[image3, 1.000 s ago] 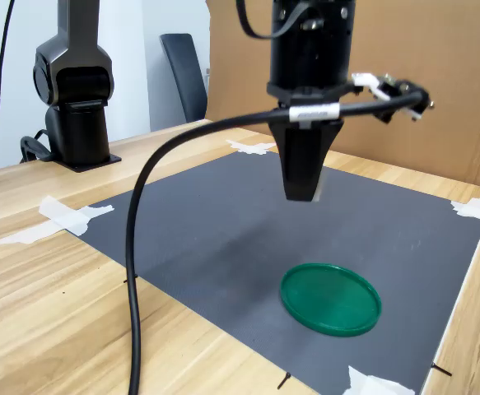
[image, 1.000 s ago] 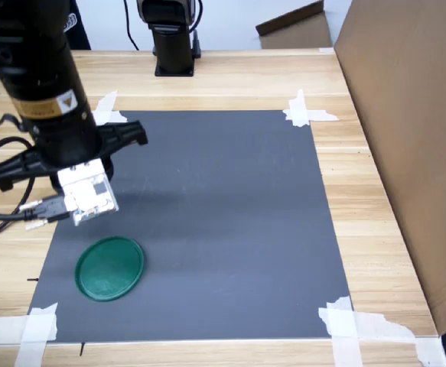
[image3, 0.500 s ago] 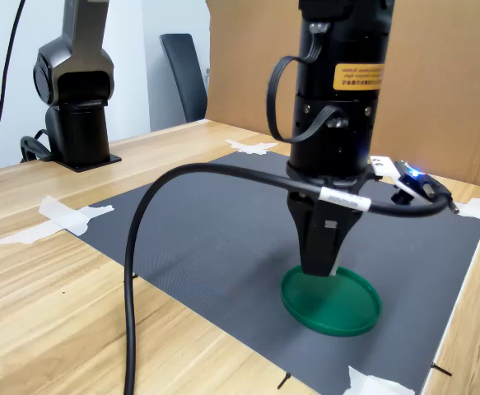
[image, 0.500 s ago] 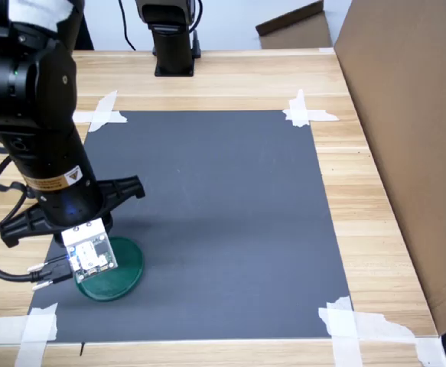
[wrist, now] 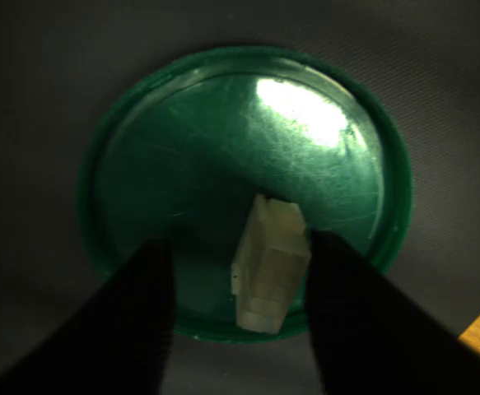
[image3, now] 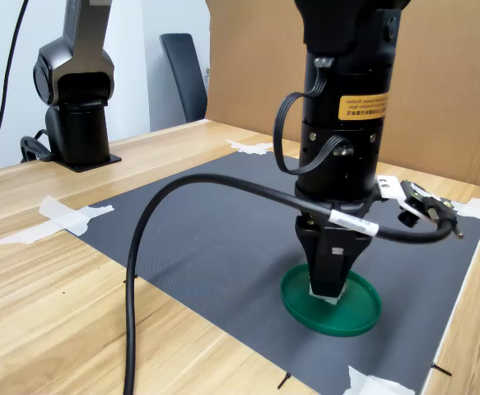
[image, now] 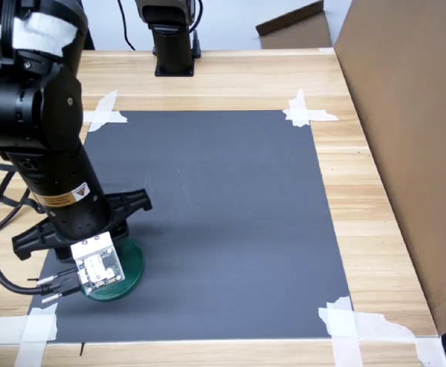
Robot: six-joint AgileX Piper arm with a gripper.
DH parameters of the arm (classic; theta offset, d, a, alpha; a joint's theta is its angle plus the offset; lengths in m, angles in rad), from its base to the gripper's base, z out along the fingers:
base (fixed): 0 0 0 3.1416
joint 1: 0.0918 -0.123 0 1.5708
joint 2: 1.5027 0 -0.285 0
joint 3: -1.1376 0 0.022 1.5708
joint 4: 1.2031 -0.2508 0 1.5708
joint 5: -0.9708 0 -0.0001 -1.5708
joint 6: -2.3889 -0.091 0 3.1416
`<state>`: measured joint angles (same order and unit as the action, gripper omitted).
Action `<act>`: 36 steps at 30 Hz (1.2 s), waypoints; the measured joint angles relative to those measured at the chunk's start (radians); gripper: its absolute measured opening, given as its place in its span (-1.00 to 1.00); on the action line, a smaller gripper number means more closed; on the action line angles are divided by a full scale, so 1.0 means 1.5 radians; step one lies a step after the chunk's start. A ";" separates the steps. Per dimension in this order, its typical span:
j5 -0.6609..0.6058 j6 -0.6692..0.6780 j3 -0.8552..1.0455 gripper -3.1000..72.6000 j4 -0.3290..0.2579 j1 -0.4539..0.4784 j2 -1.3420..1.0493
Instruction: Grasp a white terminal and put it in the green lid.
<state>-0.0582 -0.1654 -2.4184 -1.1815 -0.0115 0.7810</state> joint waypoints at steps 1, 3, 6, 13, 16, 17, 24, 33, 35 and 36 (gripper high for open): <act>-0.002 0.000 0.000 0.18 -0.002 0.000 0.000; -0.005 -0.004 0.000 0.52 -0.005 0.000 0.000; -0.006 -0.006 0.000 0.84 -0.014 0.000 -0.025; -0.003 -0.007 0.000 0.88 -0.058 0.012 -0.162; -0.019 -0.013 0.000 0.67 -0.060 0.023 -0.232; -0.023 -0.013 0.001 0.61 -0.060 0.023 -0.236; 0.024 -0.014 0.151 -0.89 -0.067 0.023 -0.403; 0.291 -0.065 0.465 -0.98 -0.104 0.023 -0.737; 0.318 -0.087 0.507 -0.98 -0.113 0.023 -0.778; 0.335 -0.100 0.534 -0.98 -0.118 0.023 -0.803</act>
<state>0.4437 -0.3157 -1.6170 -1.3583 0.0227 -0.4228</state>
